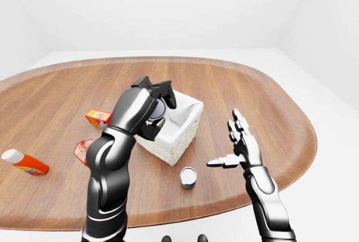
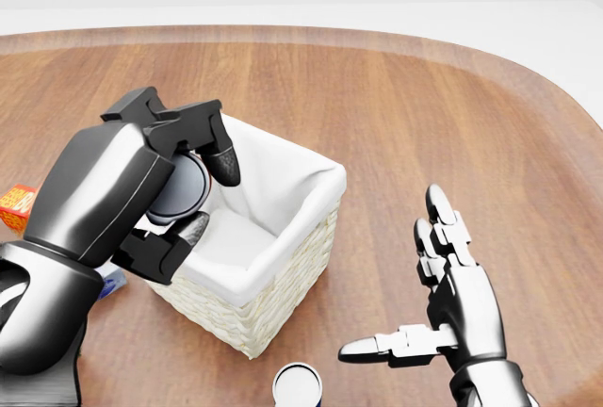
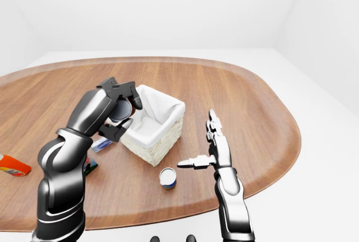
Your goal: Pick up the tomato sauce, and put it in the basket.
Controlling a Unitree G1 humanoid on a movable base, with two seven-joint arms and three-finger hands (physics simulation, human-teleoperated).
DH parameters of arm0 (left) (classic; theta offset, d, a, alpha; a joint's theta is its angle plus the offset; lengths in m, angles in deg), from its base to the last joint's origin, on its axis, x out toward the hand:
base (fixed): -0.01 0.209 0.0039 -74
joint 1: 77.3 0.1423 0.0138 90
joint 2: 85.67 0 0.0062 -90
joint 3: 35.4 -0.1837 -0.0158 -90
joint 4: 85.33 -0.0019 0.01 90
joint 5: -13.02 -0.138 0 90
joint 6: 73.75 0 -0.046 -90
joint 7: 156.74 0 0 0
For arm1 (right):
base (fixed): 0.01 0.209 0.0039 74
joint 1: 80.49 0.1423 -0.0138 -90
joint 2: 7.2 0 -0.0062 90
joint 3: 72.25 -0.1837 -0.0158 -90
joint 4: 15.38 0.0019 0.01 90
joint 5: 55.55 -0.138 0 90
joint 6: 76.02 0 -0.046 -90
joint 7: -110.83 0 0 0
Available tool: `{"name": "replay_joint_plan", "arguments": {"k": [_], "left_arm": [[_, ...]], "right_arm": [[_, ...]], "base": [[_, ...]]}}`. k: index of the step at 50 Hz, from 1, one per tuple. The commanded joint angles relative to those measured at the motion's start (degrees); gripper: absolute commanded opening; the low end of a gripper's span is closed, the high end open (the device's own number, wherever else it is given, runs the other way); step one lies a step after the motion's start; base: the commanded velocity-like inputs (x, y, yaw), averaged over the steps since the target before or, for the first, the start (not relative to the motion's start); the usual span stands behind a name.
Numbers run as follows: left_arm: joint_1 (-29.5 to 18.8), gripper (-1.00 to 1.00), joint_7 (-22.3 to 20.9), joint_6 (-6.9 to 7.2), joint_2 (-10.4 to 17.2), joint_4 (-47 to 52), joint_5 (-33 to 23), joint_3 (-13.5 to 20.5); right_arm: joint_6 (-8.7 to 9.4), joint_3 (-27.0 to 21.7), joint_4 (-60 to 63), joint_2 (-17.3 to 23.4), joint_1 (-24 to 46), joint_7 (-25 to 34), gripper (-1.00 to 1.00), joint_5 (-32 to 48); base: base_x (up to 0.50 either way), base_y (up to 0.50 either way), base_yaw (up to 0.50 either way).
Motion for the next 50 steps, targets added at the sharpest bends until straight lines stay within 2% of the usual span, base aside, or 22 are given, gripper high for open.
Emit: {"name": "replay_joint_plan", "arguments": {"k": [1,9,16,21,24,35,42,50], "left_arm": [[-6.1,-1.00,2.7,0.00,0.4,-6.4,2.2,0.4],[-7.6,-1.00,4.6,0.00,1.3,-10.2,4.6,1.3],[-10.8,-1.00,8.1,0.00,2.2,-17.7,8.6,2.0],[-12.3,-1.00,10.6,0.00,2.3,-23.7,14.3,2.4],[-12.9,-1.00,10.3,0.00,2.5,-26.7,18.4,2.3],[-15.6,-1.00,13.8,0.00,4.2,-36.9,21.7,2.8],[-17.9,-1.00,17.4,0.00,5.1,-48.8,24.4,3.3],[-22.3,-1.00,19.1,0.00,6.4,-61.0,26.5,3.5]], "right_arm": [[0.00,-0.1,0.3,0.0,0.1,0.0,1.00,-0.2],[0.00,-0.1,0.5,0.0,0.0,0.1,1.00,-0.1],[0.00,-0.2,0.2,0.0,0.4,-0.1,1.00,-0.1],[0.00,-0.4,0.9,0.1,0.7,-0.2,1.00,-0.4],[0.00,-0.5,0.1,0.1,1.0,-0.3,1.00,-0.4],[0.00,-0.5,0.3,0.1,1.0,-0.3,1.00,-0.4],[0.00,-0.6,-0.4,0.1,1.2,-0.5,1.00,-0.4],[0.00,-0.8,-0.4,0.1,1.3,-0.7,1.00,-0.7]], "base": [[0.00,0.00,0.00],[0.00,0.00,0.00],[0.00,0.00,0.00],[0.00,0.00,0.00],[0.00,0.00,0.00],[0.00,0.00,0.00],[0.00,0.00,0.00],[0.00,0.00,0.00]]}}
